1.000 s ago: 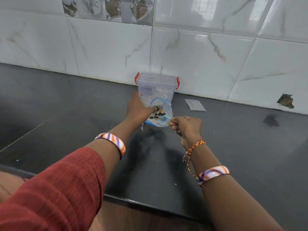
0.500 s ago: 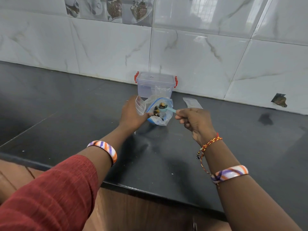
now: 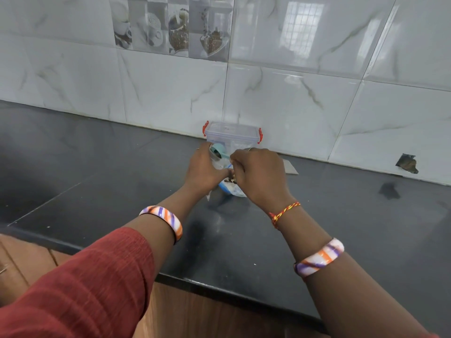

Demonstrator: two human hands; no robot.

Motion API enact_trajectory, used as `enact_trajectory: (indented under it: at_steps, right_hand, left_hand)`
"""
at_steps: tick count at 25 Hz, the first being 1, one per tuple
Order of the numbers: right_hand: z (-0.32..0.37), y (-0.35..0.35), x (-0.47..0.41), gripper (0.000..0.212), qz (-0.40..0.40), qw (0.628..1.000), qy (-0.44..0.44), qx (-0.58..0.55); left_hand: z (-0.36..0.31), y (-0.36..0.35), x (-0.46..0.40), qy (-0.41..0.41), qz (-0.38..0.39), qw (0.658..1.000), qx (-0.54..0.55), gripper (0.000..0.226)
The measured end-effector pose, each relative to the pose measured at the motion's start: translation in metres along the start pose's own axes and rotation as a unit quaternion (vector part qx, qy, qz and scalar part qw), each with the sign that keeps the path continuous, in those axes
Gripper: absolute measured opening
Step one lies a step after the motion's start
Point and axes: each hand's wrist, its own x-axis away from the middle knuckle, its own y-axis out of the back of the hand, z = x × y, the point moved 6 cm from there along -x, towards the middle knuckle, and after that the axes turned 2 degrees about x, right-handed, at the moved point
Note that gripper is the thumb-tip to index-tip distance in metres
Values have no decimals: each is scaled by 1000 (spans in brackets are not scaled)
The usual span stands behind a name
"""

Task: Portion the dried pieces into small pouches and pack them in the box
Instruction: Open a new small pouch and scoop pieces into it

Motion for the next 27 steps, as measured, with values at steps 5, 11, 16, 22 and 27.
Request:
enact_trajectory:
  at_steps: [5, 11, 16, 22, 27]
  right_hand:
    - [-9, -4, 11, 11, -64, 997, -9, -32]
    - [-71, -41, 49, 16, -70, 738, -462, -487]
    - [-75, -92, 103, 14, -26, 587, -603, -540]
    - [-66, -131, 88, 7, -32, 537, -644, -544]
    - [-69, -150, 78, 13, -30, 647, -590, -482]
  left_hand:
    - [5, -5, -3, 26, -3, 1000, 12, 58]
    - [15, -8, 3, 85, -54, 994, 52, 52]
    - [47, -18, 22, 197, -55, 938, 279, 36]
    - [90, -20, 34, 264, -126, 893, 342, 18]
    - [92, -25, 32, 235, -82, 896, 367, 11]
